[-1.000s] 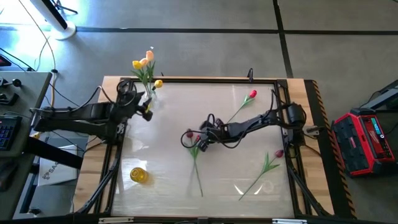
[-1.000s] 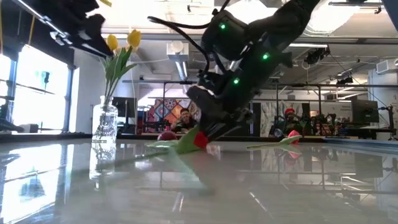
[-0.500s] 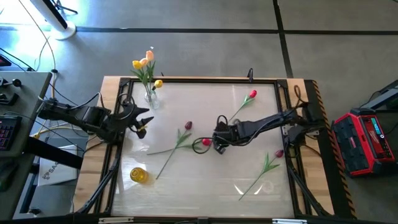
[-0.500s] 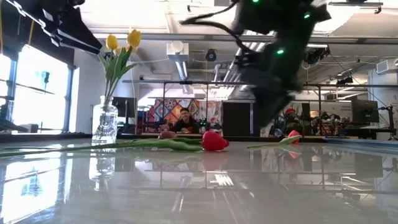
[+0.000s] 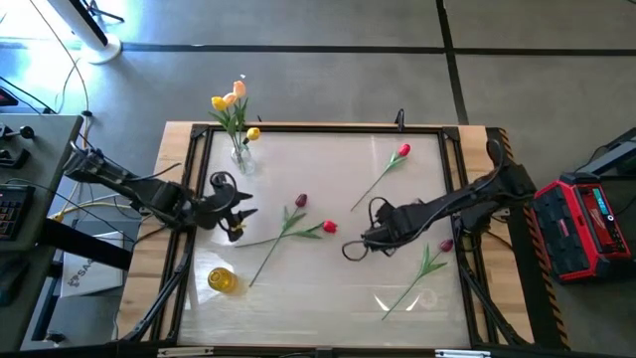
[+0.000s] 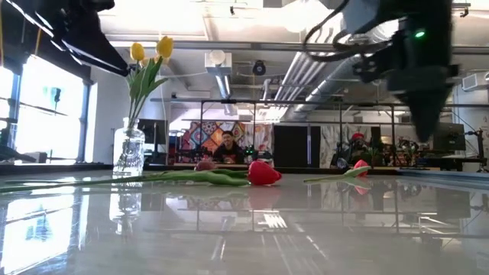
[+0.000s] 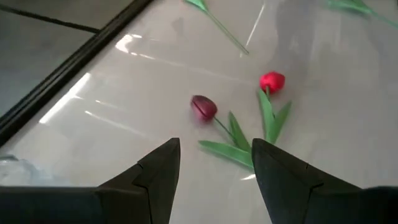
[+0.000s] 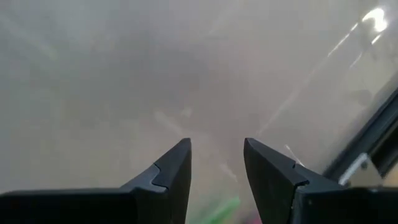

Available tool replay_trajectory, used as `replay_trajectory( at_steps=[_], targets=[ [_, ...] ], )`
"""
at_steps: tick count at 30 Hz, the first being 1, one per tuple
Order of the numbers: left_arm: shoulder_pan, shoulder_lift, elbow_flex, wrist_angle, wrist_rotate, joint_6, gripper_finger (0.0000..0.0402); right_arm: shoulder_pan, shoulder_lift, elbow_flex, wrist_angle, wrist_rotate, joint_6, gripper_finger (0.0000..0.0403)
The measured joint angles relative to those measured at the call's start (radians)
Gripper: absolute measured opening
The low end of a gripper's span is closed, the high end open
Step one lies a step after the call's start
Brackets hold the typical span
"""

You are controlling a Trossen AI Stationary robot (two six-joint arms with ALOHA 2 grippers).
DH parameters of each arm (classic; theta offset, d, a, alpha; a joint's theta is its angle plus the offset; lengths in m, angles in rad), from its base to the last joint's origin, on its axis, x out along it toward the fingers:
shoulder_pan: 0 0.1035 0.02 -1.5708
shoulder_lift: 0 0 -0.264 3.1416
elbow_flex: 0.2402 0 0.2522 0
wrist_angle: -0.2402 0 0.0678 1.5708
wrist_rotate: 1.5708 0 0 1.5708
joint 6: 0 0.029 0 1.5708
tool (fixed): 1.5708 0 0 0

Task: Sort flowers into vase by color
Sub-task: Put the dark red tulip into the orange vase

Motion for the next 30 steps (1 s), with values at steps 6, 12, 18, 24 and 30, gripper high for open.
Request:
replay_trajectory(
  at_steps=[6, 12, 18, 24, 30],
  targets=[
    [-0.022, 0.072, 0.000, 0.039, 0.001, -0.024, 0.0186, 0.088, 0.000, -0.007, -0.045, -0.155, 0.024, 0.0138],
    [-0.026, 0.109, 0.000, 0.042, -0.002, -0.011, 0.0186, 0.178, 0.000, -0.007, -0.168, -0.163, -0.238, 0.0138],
    [-0.027, 0.128, 0.000, 0.048, 0.007, -0.031, 0.0186, 0.265, 0.000, -0.036, -0.208, -0.191, -0.519, 0.0138],
    [-0.027, 0.133, -0.001, 0.048, 0.018, -0.041, 0.0186, 0.340, 0.000, -0.185, -0.117, -0.267, -0.630, 0.0138],
    [-0.027, 0.133, -0.001, 0.048, 0.010, -0.040, 0.0186, 0.389, 0.000, -0.312, 0.020, -0.395, -0.614, 0.0138]
  ],
)
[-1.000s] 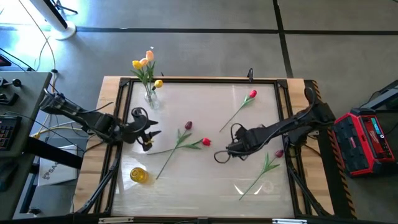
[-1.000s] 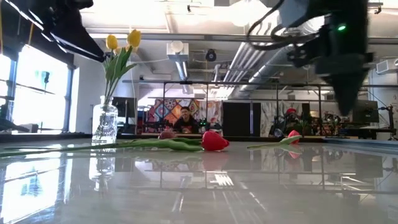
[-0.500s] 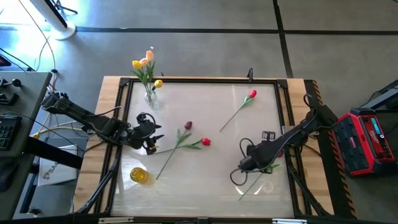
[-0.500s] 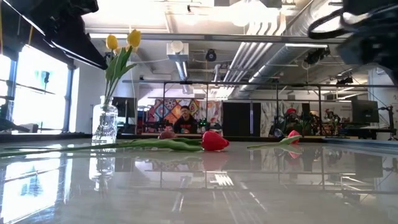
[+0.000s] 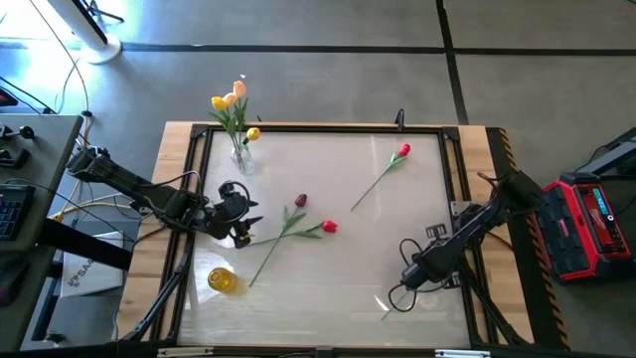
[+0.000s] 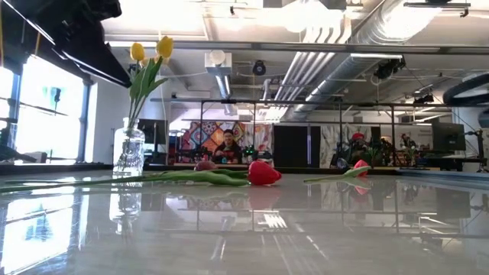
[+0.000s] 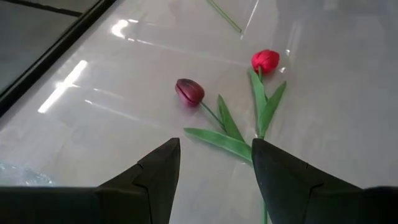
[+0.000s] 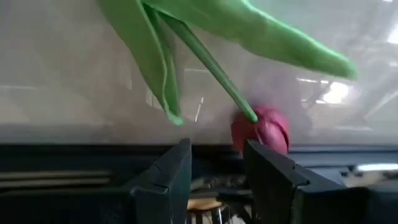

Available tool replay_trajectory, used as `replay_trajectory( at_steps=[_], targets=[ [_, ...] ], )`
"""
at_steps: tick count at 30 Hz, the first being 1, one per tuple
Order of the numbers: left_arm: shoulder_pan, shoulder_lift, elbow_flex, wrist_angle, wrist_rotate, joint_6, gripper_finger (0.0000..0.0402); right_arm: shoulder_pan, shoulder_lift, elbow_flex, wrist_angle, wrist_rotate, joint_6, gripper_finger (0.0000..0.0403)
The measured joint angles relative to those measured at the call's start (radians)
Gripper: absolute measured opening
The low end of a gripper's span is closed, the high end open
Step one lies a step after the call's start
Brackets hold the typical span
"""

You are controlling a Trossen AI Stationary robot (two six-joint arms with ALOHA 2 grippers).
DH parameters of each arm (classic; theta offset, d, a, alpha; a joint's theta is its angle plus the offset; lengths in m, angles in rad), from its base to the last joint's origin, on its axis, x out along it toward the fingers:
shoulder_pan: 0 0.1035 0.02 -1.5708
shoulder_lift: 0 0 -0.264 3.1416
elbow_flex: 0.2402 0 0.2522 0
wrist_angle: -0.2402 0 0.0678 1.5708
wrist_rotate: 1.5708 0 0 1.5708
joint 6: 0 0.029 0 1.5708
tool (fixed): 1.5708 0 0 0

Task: Sort flowers into vase by color
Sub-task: Put the dark red tulip into the orange vase

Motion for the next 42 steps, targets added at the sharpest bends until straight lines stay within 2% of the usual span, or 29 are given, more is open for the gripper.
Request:
replay_trajectory(
  at_steps=[5, 11, 16, 22, 28, 32, 39, 42],
  targets=[
    [0.000, 0.000, 0.000, 0.000, -0.033, 0.003, 0.0186, 0.006, 0.000, -0.014, 0.036, 0.006, 0.000, 0.0138],
    [0.001, 0.000, 0.000, 0.001, -0.065, 0.002, 0.0186, 0.006, 0.000, 0.036, 0.003, 0.019, -0.019, 0.0138],
    [0.003, 0.000, 0.000, 0.005, -0.065, 0.002, 0.0186, 0.006, 0.000, 0.080, -0.051, 0.084, -0.026, 0.0138],
    [0.003, 0.000, -0.001, 0.013, -0.066, -0.001, 0.0186, 0.007, 0.000, 0.015, 0.100, 0.097, -0.038, 0.0138],
    [0.003, 0.000, -0.001, 0.013, -0.066, 0.000, 0.0186, 0.007, -0.003, -0.042, 0.129, 0.095, 0.007, 0.0135],
    [0.003, 0.000, -0.001, 0.016, -0.064, 0.000, 0.0186, 0.007, -0.003, -0.048, 0.128, 0.087, -0.008, 0.0109],
    [0.003, 0.000, -0.001, 0.040, -0.063, 0.002, 0.0186, -0.011, 0.002, 0.021, 0.032, 0.096, -0.013, 0.0011],
    [0.003, 0.000, -0.001, 0.048, -0.063, 0.010, 0.0186, -0.016, 0.002, 0.064, -0.070, 0.127, 0.013, 0.0011]
  ],
)
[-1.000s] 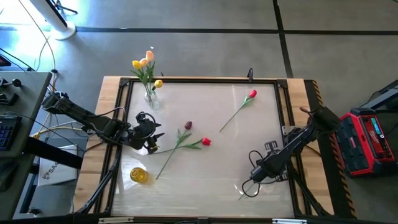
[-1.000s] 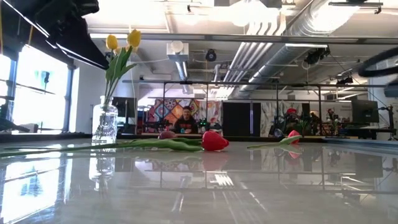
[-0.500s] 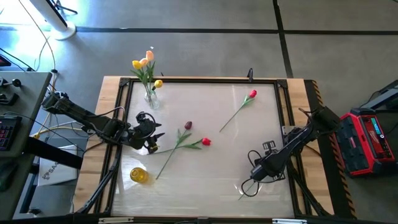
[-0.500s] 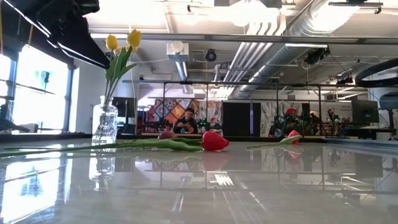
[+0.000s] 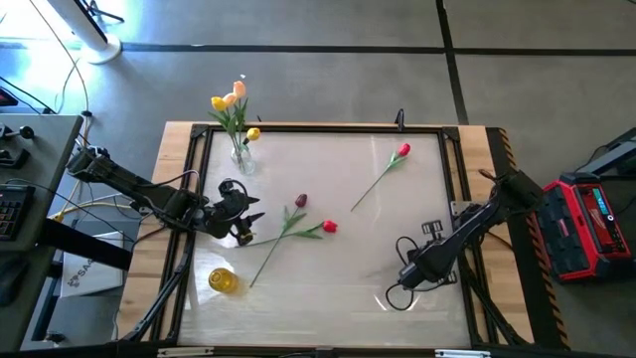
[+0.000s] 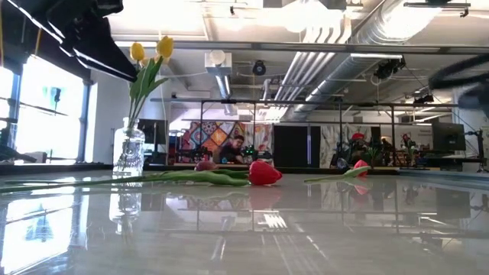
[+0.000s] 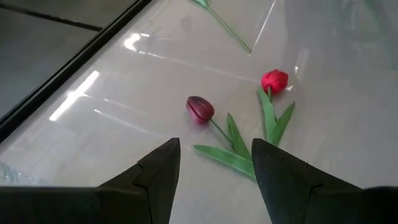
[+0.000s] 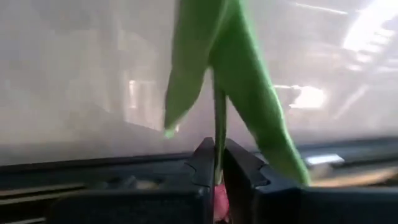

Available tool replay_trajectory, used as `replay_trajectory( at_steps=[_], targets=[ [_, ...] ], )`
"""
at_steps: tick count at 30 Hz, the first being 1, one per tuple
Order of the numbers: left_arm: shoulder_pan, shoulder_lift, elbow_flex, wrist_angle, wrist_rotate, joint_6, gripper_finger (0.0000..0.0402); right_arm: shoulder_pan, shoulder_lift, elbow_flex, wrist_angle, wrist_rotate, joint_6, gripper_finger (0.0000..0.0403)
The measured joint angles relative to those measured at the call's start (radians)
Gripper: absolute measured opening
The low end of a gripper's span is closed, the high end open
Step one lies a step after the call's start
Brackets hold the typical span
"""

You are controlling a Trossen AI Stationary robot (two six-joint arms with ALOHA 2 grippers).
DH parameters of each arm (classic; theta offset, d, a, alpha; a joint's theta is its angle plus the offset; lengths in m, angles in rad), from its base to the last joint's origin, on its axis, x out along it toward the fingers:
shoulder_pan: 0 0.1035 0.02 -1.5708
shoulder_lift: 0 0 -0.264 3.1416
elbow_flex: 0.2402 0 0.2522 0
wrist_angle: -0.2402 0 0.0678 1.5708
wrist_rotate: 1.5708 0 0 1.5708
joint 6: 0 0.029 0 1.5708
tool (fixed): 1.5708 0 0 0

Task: Sort flowers into vase by color
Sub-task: Put the dark red tulip into the orange vase

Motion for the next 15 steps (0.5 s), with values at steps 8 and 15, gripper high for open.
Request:
replay_trajectory(
  at_steps=[8, 15],
  targets=[
    [0.000, 0.000, 0.000, 0.013, 0.045, 0.000, 0.0186, -0.003, 0.000, 0.159, -0.203, 0.085, 0.009, 0.0004],
    [0.000, 0.000, 0.000, 0.074, 0.071, 0.004, 0.0186, -0.069, 0.000, 0.337, -0.212, 0.091, 0.072, 0.0002]
  ],
)
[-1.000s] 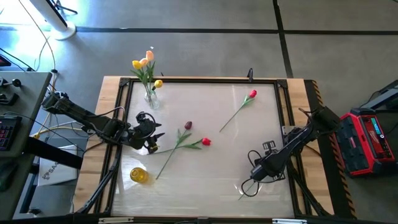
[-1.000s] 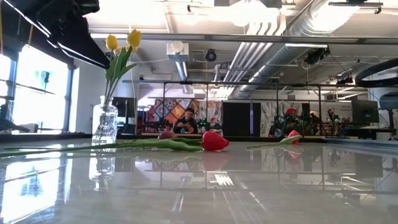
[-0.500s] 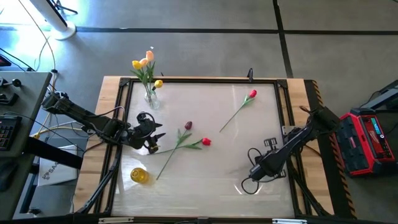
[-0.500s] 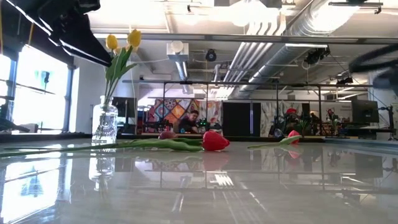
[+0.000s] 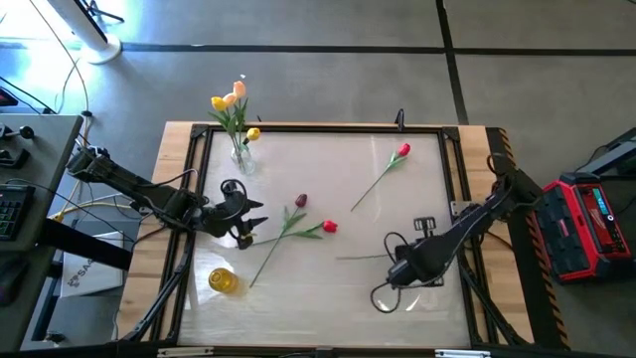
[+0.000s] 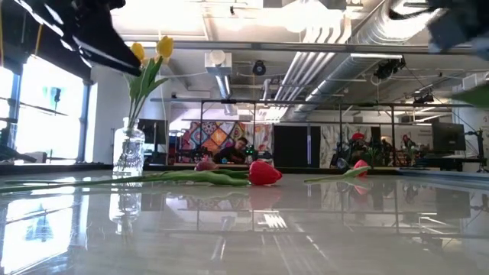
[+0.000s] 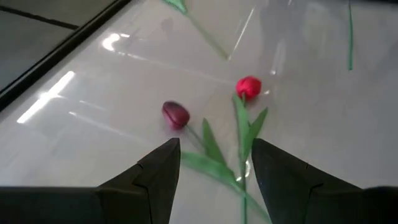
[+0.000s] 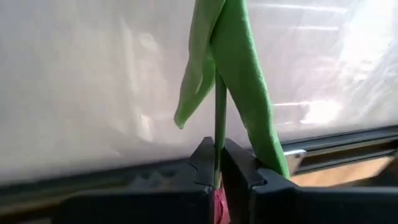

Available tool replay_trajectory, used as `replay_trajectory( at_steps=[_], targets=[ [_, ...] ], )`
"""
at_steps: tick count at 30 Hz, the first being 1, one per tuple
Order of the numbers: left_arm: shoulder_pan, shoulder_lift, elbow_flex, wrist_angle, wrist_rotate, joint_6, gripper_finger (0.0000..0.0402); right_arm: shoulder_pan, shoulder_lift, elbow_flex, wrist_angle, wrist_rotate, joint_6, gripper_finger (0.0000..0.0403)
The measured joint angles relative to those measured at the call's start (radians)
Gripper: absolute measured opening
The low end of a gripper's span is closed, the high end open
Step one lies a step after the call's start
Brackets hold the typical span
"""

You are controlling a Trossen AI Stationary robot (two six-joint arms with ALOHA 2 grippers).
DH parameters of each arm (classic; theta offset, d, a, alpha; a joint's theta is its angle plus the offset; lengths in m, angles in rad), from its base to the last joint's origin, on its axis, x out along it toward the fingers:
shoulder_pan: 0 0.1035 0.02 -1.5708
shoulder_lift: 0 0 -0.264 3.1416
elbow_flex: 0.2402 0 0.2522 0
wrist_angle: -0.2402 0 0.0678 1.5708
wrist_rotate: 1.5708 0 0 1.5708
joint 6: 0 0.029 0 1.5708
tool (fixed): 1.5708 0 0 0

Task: Sort flowers into vase by color
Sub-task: Put the dark red tulip into the orange vase

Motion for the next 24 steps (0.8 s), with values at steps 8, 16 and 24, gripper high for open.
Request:
replay_trajectory(
  at_steps=[8, 16, 24],
  targets=[
    [-0.002, 0.000, 0.000, 0.125, 0.037, 0.104, 0.0186, -0.153, -0.001, 0.196, 0.077, -0.104, 0.328, 0.0002],
    [-0.003, 0.001, 0.000, 0.156, 0.045, 0.160, 0.0186, -0.229, -0.001, 0.335, 0.208, -0.130, 0.533, 0.0002],
    [-0.050, 0.001, 0.000, 0.154, 0.006, 0.179, 0.0186, -0.243, -0.001, 0.413, 0.192, -0.099, 0.581, 0.0002]
  ],
)
